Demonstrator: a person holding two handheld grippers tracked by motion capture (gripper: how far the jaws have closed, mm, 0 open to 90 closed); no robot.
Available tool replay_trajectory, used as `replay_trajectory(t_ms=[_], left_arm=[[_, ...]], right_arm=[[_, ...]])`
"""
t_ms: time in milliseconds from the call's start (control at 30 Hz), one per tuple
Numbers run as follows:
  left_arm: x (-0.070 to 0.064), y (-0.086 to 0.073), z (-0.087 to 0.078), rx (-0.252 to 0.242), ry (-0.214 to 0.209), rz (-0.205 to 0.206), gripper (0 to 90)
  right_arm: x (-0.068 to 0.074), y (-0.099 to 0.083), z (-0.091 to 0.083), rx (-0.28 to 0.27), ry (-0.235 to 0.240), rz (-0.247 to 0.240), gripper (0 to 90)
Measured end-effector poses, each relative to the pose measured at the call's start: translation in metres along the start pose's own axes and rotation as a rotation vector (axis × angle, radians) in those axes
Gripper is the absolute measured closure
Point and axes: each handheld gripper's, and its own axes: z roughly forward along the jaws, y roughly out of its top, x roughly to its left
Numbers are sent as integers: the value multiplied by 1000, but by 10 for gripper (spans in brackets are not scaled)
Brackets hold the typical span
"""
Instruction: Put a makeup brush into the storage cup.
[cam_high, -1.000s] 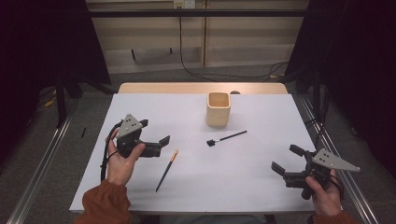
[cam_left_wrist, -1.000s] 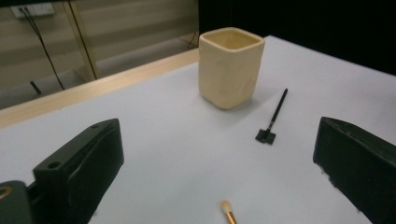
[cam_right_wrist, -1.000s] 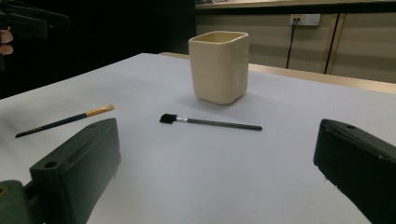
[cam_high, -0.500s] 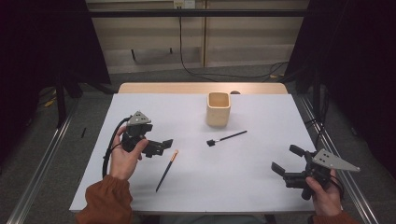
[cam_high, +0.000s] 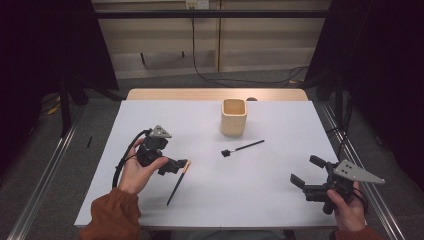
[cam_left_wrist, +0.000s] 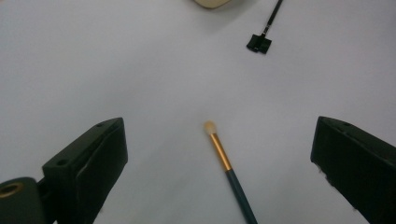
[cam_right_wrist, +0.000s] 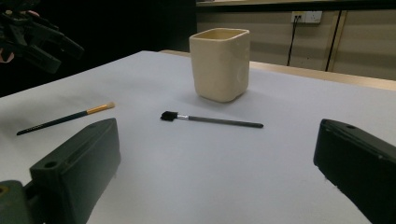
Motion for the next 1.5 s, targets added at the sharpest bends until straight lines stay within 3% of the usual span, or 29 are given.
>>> replay_trajectory(t_ms=[67,100,167,200,300,333,533,567,667,800,1033,1267,1500], left_arm=[[2,-1,5,63,-27,-4,69],[2,-1,5,63,-27,-4,66],[2,-1,9,116,-53,-13,60],[2,-1,12,159,-57,-19,60],[2,-1,14,196,-72,-15,60],[2,-1,15,218,-84,-33,62],[6,-3,18,290,-64,-91,86],[7,-4,18,310,-65,-120,113],[7,-5,20,329,-57,-134,115],[4,-6,26,409,-50,-119,130],[-1,-9,34,490,-43,-145,141],[-1,-11,41,512,-74,-163,155],[-3,-11,43,522,-65,-168,356]], right_arm=[[0,0,0,1,-1,0,0],[0,0,0,1,-1,0,0],[0,0,0,0,1,2,0],[0,0,0,0,1,3,0],[0,0,0,-3,-1,-4,0],[0,0,0,-3,0,-5,0],[0,0,0,-1,2,-1,0],[0,0,0,-2,0,-1,0],[0,-1,0,3,1,-6,0],[0,-1,1,2,0,-6,0],[0,-1,1,7,6,-5,0],[1,-1,2,8,11,-9,0],[1,-1,2,14,10,-16,0]])
